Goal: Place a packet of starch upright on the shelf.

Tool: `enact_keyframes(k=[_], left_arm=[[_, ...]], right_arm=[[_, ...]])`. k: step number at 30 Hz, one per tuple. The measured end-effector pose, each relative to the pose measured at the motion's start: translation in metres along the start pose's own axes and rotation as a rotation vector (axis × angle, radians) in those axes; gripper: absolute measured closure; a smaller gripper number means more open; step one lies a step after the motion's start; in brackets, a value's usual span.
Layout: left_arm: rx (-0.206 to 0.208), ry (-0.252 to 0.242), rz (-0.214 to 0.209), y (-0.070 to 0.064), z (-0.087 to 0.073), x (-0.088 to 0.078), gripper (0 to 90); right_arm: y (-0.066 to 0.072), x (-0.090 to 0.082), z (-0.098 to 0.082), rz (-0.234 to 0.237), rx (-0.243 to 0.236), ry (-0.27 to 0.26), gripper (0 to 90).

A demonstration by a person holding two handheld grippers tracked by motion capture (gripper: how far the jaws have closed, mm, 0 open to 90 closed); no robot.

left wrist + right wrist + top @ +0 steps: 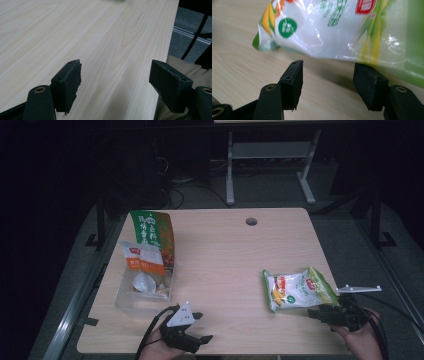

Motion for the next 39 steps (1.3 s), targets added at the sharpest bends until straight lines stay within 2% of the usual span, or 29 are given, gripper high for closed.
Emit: enact_keyframes(k=[2,7,10,13,15,16,20,22,23,24,26,27,29,33,36,39], left_arm=[[-0.001,0.0,0.002,0.0,0.0,0.0,25.2],[0.005,0.007,-0.002,0.0,0.0,0.001,25.2],[0.008,0.008,-0.002,0.0,-0.001,0.002,25.2],[0.008,0.008,-0.001,0.0,-0.001,0.002,25.2],[0.008,0.007,-0.001,0.0,-0.001,0.001,25.2],[0.009,0.007,0.0,0.0,-0.001,0.001,25.2],[0.009,0.008,0.0,0.0,-0.001,0.001,25.2],[0.009,0.008,-0.001,0.0,0.0,0.002,25.2],[0.009,0.008,-0.001,0.0,0.0,0.002,25.2],[0.01,0.009,0.0,0.0,0.0,0.002,25.2],[0.01,0.009,0.0,0.0,0.0,0.002,25.2],[0.011,0.009,0.0,0.0,0.0,0.001,25.3],[0.011,0.01,0.002,0.0,0.0,0.001,25.3],[0.002,0.006,-0.002,0.001,0.001,0.001,25.6],[0.008,0.007,-0.002,0.002,0.001,0.0,25.6],[-0.005,0.001,-0.006,0.002,0.002,0.001,25.7]], right_arm=[[-0.002,0.002,0.007,0.018,0.006,-0.014,40.2],[-0.008,0.007,0.024,-0.001,0.015,-0.02,39.1],[-0.013,0.013,0.034,0.0,0.038,-0.038,38.7],[-0.017,0.021,0.043,0.011,0.071,-0.055,38.8],[-0.018,0.027,0.049,0.05,0.1,-0.076,39.7],[-0.018,0.03,0.051,0.06,0.117,-0.076,41.2],[-0.016,0.04,0.06,0.073,0.126,-0.084,50.7],[-0.015,0.042,0.063,0.077,0.126,-0.09,63.1],[-0.013,0.043,0.064,0.076,0.12,-0.085,71.7],[-0.011,0.043,0.066,0.075,0.105,-0.085,75.6],[-0.007,0.044,0.068,0.036,0.07,-0.07,83.6],[-0.006,0.043,0.069,0.021,0.046,-0.067,84.4],[-0.003,0.042,0.071,0.011,0.032,-0.072,85.8],[0.004,0.034,0.075,0.026,-0.004,-0.109,86.8],[0.013,0.028,0.08,0.03,-0.038,-0.119,87.0],[0.023,0.023,0.085,0.03,-0.083,-0.124,87.3]])
Point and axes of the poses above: each handheld gripper's, and its own axes: x roughly forward along the jaws, z roughly out of its top, y roughly to its left, the point moved 7 cm from there along x, roughly forward along the jaws, and after that the axes turned 2 degrees about y, right-handed, at the moved point
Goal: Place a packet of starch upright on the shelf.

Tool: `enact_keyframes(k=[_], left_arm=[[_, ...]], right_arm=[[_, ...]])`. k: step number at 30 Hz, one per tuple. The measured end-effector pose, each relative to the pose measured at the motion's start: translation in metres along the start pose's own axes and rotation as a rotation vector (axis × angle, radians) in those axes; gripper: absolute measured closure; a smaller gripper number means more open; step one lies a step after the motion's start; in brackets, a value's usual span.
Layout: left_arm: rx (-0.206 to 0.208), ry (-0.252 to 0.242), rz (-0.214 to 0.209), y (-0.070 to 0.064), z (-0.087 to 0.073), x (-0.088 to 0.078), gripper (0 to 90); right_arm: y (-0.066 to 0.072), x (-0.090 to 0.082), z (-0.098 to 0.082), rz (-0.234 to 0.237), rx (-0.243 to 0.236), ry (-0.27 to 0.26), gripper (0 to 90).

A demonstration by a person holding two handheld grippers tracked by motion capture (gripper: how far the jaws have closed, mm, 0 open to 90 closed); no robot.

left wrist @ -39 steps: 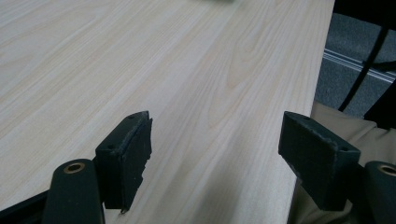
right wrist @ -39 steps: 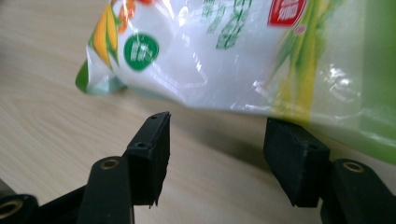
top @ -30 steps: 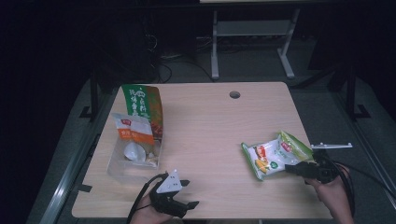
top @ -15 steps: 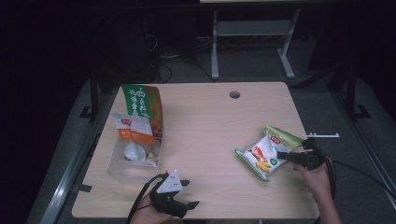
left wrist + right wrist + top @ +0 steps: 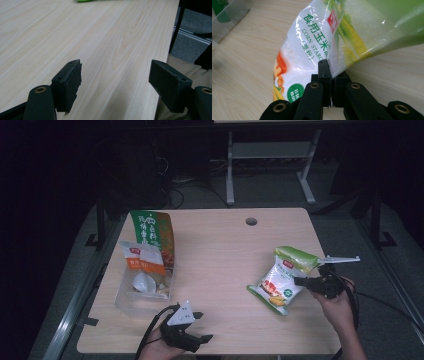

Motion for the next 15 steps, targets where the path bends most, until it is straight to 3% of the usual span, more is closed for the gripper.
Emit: enact_keyframes(k=[4,15], left_arm=[[-0.006,-0.001,0.001,0.001,0.0,0.0,25.8],[-0.009,-0.004,0.0,0.002,0.001,-0.001,26.0]], right_arm=[[0.011,-0.003,0.006,-0.002,-0.051,0.005,87.4],[0.033,-0.01,0.015,0.022,-0.136,0.003,87.6]])
Point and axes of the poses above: each handheld gripper's, and its own axes: x roughly forward along the jaws, z roughly out of its top, y roughly to its left, the point moved 7 cm from there along x, roughly forward along the jaws, and after that the axes turned 2 degrees about y, right-handed, at the moved point
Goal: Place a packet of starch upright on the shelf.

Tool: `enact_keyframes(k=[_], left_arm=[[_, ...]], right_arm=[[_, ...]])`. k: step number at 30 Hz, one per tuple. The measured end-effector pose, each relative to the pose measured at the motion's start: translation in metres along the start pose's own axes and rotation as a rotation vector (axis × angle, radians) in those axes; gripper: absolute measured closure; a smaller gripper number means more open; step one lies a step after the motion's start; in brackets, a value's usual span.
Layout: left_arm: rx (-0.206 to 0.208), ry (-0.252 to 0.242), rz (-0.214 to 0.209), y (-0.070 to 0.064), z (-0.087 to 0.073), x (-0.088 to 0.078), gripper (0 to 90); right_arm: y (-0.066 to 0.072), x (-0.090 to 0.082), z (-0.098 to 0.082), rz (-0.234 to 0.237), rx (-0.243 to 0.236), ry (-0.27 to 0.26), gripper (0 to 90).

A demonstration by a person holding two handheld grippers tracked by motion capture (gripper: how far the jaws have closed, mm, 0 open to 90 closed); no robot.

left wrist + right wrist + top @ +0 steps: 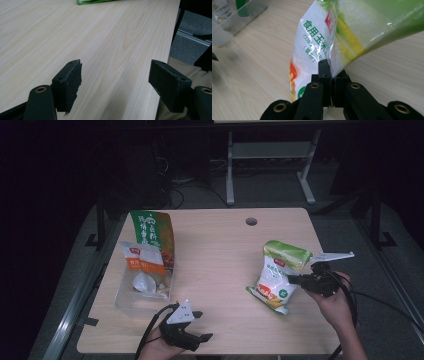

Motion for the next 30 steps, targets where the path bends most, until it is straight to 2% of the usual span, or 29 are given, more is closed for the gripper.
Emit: enact_keyframes(k=[7,12,20,23,26,29,30], left_arm=[[0.0,-0.005,0.003,0.002,0.0,-0.002,26.0],[-0.003,-0.016,-0.002,0.002,0.002,-0.003,28.8],[-0.02,-0.033,-0.001,0.008,0.01,-0.005,28.8],[-0.015,-0.033,-0.008,0.012,0.018,-0.001,28.9],[-0.008,-0.042,-0.022,0.016,0.033,0.006,29.8],[-0.034,-0.055,-0.035,0.019,0.047,0.014,31.0],[-0.033,-0.056,-0.02,0.023,0.053,0.018,31.4]], right_arm=[[0.026,-0.003,0.014,0.024,-0.087,-0.002,88.0],[0.049,-0.005,0.025,0.041,-0.17,-0.005,88.3],[0.077,-0.006,0.035,0.106,-0.233,-0.02,88.5],[0.084,-0.006,0.038,0.139,-0.253,-0.036,88.5],[0.093,-0.003,0.04,0.167,-0.28,-0.043,88.4],[0.104,0.001,0.039,0.192,-0.312,-0.04,88.4],[0.108,0.002,0.038,0.202,-0.33,-0.041,88.4]])
Point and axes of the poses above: each handheld gripper's, and its own axes: x roughly forward along the jaws, z roughly out of its top, y roughly to its left, the point moved 7 cm from there along x, roughly forward along the jaws, and after that the axes turned 2 degrees about y, right-handed, at the moved point
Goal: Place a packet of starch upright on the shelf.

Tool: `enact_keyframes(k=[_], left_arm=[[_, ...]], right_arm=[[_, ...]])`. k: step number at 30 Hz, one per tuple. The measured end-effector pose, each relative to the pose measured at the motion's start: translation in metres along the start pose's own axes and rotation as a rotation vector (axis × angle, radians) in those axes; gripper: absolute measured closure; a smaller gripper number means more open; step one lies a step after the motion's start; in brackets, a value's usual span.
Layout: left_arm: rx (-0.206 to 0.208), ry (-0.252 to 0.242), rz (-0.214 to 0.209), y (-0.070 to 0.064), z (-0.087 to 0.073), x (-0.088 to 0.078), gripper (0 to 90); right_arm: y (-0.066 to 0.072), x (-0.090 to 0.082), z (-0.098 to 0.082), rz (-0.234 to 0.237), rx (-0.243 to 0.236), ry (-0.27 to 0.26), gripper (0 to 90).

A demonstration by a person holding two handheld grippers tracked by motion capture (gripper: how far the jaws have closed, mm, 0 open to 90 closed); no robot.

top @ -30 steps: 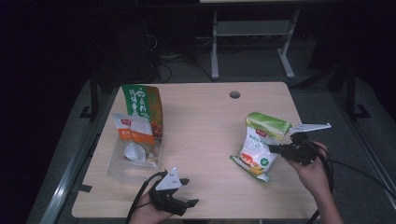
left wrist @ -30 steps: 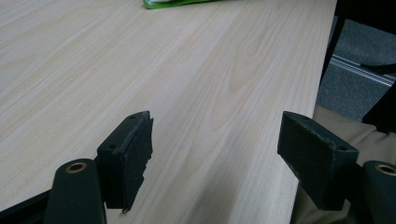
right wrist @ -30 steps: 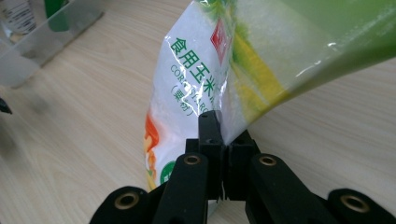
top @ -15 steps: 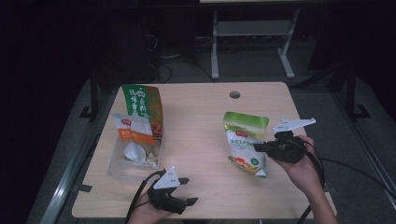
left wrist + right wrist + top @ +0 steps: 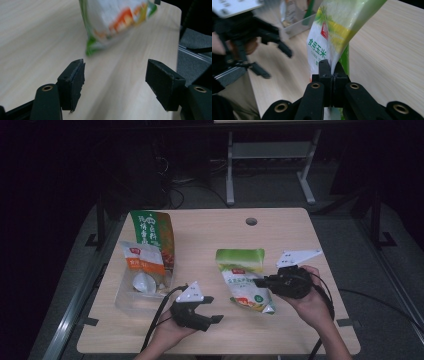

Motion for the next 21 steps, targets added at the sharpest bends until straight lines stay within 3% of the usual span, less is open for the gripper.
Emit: enact_keyframes(k=[1,4,6,8,11,14,17,21], left_arm=[[0.003,-0.007,0.006,0.003,0.004,0.002,31.4],[-0.073,-0.046,-0.027,0.01,0.015,0.009,32.4],[-0.084,-0.035,-0.044,0.012,0.018,0.014,35.4],[-0.098,-0.045,-0.103,0.011,0.021,0.019,44.8],[-0.085,-0.051,-0.088,0.011,0.025,0.023,63.9],[-0.108,-0.06,-0.094,0.013,0.028,0.022,78.4],[-0.088,-0.055,-0.063,0.01,0.031,0.023,85.2],[-0.071,-0.058,-0.046,0.006,0.031,0.024,88.1]], right_arm=[[0.003,0.003,0.0,0.005,-0.014,0.002,88.4],[0.008,0.012,-0.004,0.026,-0.038,0.001,88.4],[0.009,0.019,-0.011,0.045,-0.054,0.011,88.4],[0.01,0.024,-0.017,0.066,-0.05,0.005,88.3],[0.007,0.025,-0.025,0.079,-0.041,0.003,88.2],[0.005,0.024,-0.029,0.067,-0.033,0.006,88.1],[0.004,0.024,-0.033,0.082,-0.011,0.001,87.8],[0.002,0.025,-0.037,0.061,-0.004,0.013,87.5]])
Point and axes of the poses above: each handheld gripper's, and its own axes: x roughly forward along the jaws, z roughly out of its top, y roughly to its left, the point moved 7 cm from there along x, roughly forward along the jaws, and after that the axes turned 2 degrees about y, right-handed, at the moved point
